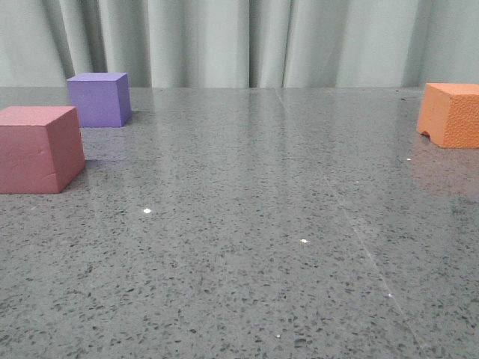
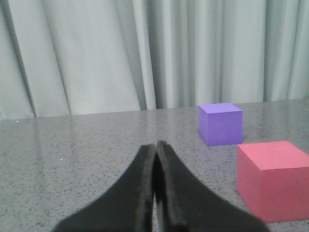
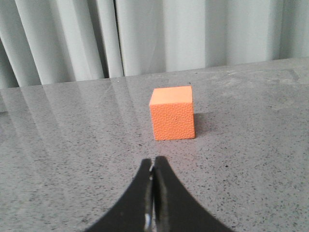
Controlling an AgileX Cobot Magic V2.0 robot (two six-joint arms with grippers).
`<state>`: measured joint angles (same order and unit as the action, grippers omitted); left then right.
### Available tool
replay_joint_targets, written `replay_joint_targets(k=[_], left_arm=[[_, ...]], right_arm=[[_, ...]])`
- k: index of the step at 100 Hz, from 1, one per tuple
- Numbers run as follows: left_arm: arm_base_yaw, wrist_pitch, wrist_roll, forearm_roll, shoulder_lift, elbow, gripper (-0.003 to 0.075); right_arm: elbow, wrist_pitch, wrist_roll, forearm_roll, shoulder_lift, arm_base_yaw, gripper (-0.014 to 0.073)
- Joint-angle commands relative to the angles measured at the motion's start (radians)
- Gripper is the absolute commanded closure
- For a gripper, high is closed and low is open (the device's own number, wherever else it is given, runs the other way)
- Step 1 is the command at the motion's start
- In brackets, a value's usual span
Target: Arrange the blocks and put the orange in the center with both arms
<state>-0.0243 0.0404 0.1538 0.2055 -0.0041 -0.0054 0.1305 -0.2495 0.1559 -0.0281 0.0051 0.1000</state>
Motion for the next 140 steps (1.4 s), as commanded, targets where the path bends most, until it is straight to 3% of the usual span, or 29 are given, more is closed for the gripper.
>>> replay_joint_targets(k=[1, 15, 27, 43, 79, 92, 102, 108, 117, 140], left_arm=[[0.001, 0.078, 0.003, -0.007, -0.033, 0.055, 0.0739], [0.001, 0.078, 0.003, -0.007, -0.033, 0.055, 0.0739], [0.001, 0.078, 0.003, -0.007, -0.033, 0.055, 0.0739], [0.001, 0.078, 0.003, -0.007, -0.033, 0.055, 0.0739], [0.001, 0.078, 0.003, -0.007, -0.033, 0.055, 0.0739], [0.001, 0.078, 0.003, -0.007, -0.033, 0.055, 0.0739], [0.001, 0.078, 0.003, -0.007, -0.033, 0.055, 0.0739], [0.001, 0.078, 0.003, -0.007, -0.033, 0.055, 0.0739], [0.001, 0.078, 0.003, -0.007, -0.033, 0.055, 0.0739], [0.001, 0.078, 0.003, -0.007, -0.033, 0.055, 0.0739]], right_arm=[[0.157, -0.109, 0.012, -0.006, 0.083, -0.008, 0.0661], [0.353, -0.353, 0.012, -0.006, 0.242, -0.008, 0.0661], [0.497, -0.461, 0.012, -0.007, 0.372, -0.008, 0.0661], [0.589, -0.429, 0.012, -0.007, 0.472, -0.008, 0.0661], [0.582, -0.381, 0.012, -0.007, 0.541, -0.008, 0.0644], [0.582, -0.419, 0.012, -0.007, 0.551, -0.008, 0.0507], [0.582, -0.432, 0.012, -0.007, 0.551, -0.008, 0.0293], [0.582, -0.432, 0.012, -0.007, 0.551, -0.008, 0.0109], [0.582, -0.435, 0.012, -0.007, 0.551, -0.008, -0.0073], [0.636, -0.451, 0.012, -0.007, 0.608, -0.008, -0.0040]])
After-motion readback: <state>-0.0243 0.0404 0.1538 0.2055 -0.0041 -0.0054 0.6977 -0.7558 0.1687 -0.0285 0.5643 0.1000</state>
